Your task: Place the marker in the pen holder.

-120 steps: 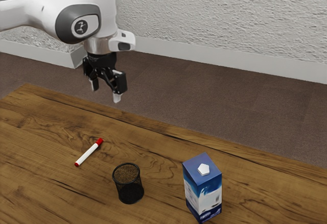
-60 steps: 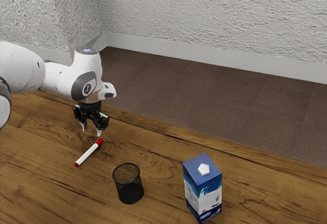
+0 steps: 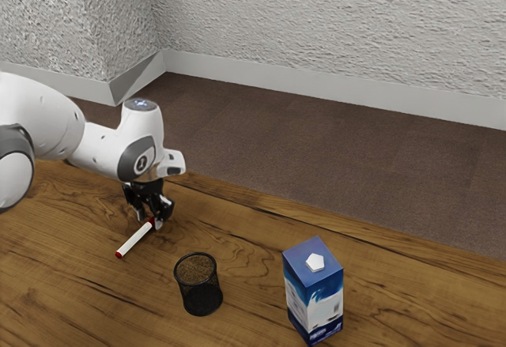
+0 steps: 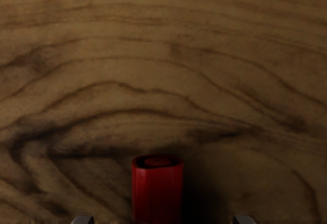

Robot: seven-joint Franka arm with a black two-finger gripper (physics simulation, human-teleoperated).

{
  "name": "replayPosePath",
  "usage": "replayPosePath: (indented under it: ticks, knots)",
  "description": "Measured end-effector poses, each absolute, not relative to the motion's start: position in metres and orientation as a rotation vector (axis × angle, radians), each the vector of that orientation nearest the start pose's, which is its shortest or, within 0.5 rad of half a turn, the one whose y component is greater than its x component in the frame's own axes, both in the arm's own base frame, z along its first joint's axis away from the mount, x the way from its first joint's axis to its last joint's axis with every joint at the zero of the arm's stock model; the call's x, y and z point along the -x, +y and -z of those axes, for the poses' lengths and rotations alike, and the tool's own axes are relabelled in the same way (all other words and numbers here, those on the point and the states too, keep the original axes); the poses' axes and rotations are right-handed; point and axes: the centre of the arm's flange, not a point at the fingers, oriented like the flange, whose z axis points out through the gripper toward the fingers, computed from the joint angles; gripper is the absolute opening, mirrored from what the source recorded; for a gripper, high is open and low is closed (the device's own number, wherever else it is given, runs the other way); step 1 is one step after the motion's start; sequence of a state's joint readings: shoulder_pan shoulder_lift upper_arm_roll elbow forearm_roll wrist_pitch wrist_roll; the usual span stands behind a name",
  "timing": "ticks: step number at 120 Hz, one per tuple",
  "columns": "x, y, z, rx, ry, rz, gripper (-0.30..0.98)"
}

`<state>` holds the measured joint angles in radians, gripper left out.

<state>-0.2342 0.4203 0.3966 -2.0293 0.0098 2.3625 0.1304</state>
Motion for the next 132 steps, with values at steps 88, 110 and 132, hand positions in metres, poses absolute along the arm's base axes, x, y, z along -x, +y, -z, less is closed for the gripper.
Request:
replayPosePath:
  ticks: [88,110,132]
  knots:
    - [-0.568,0.094,-0.251,3.003,0.057,-0.114,0.16]
    - [-0.567,0.093,-0.249,3.002,0.062,-0.119,0.08]
    - [-0.567,0.092,-0.248,3.001,0.066,-0.120,0.01]
